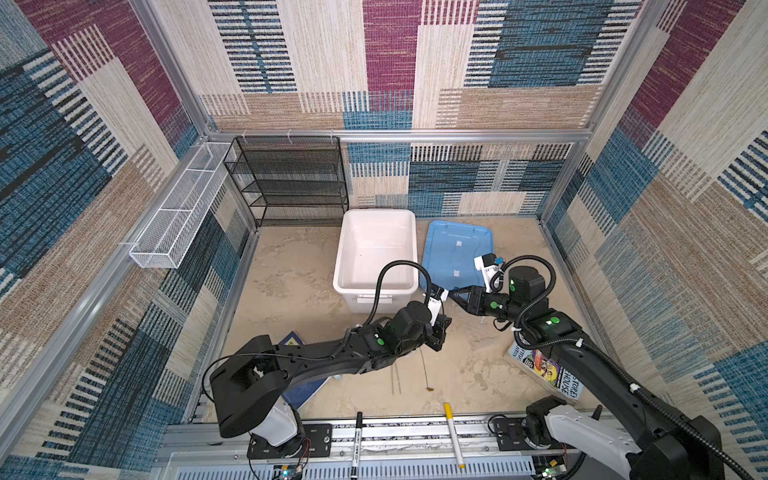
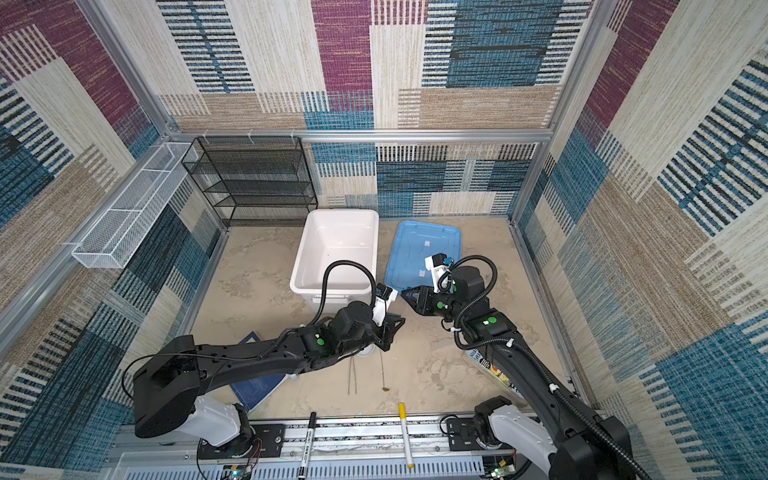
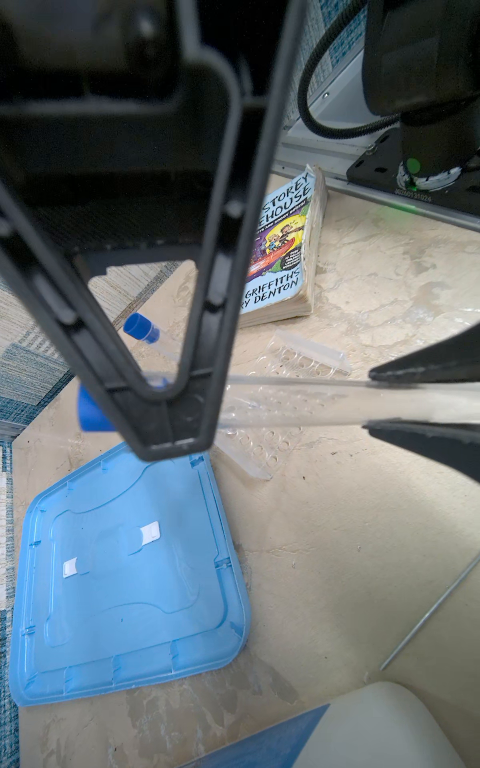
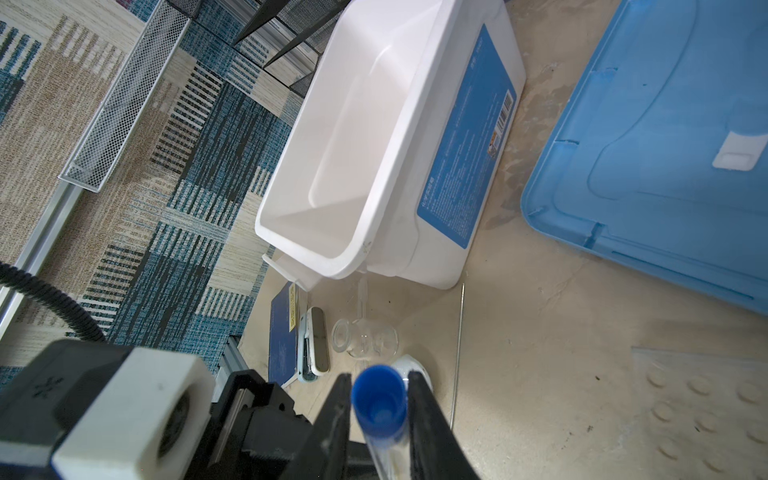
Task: Organize the chemistry lab equipment
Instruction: 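Grasp the tube's blue cap with the right gripper while the left gripper holds it, then open the left gripper and draw it back while the right gripper holds the tube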
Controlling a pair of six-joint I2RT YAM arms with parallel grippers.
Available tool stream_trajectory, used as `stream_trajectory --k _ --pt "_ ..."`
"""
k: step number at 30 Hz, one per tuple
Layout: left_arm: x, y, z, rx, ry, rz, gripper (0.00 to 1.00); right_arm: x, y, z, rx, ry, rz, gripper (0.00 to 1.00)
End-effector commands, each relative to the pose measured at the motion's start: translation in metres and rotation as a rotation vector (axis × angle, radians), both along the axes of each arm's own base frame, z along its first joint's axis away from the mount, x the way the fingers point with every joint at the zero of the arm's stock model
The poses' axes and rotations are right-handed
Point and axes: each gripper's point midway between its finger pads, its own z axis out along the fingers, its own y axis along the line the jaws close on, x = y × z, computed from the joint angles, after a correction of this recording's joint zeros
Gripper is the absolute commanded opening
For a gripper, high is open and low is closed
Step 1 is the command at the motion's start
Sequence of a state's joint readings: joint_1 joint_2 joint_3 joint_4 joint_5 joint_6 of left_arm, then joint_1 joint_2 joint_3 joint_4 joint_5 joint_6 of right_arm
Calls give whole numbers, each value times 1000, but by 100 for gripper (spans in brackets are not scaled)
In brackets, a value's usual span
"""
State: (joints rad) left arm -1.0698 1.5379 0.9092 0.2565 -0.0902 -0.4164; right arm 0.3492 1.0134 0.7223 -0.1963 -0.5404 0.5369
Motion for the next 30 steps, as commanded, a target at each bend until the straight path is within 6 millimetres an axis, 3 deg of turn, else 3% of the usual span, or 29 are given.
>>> stream_trajectory --k 1,10,16,18,20,23,27,30 --pt "0 -7 11 -44 -13 -13 14 3 2 5 12 -28 6 27" --pt "-1 -9 12 -50 -5 -21 14 4 -1 1 -7 -46 -9 20" --pt "-6 -12 16 -71 7 -50 20 4 -4 1 -11 -85 -20 18" --pt "-7 -13 16 -72 8 -59 35 4 -5 3 -16 -99 -28 17" --pt "-9 -14 19 -81 9 -71 59 5 -10 3 -35 -113 -49 17" --pt "-11 -12 32 -111 5 -72 80 4 -20 3 -82 -154 -87 17" --pt "-21 -18 54 -151 -18 -147 84 2 -43 4 -164 -253 -178 16" --pt "-22 -17 55 -148 -7 -150 85 -1 -60 7 -201 -313 -253 16"
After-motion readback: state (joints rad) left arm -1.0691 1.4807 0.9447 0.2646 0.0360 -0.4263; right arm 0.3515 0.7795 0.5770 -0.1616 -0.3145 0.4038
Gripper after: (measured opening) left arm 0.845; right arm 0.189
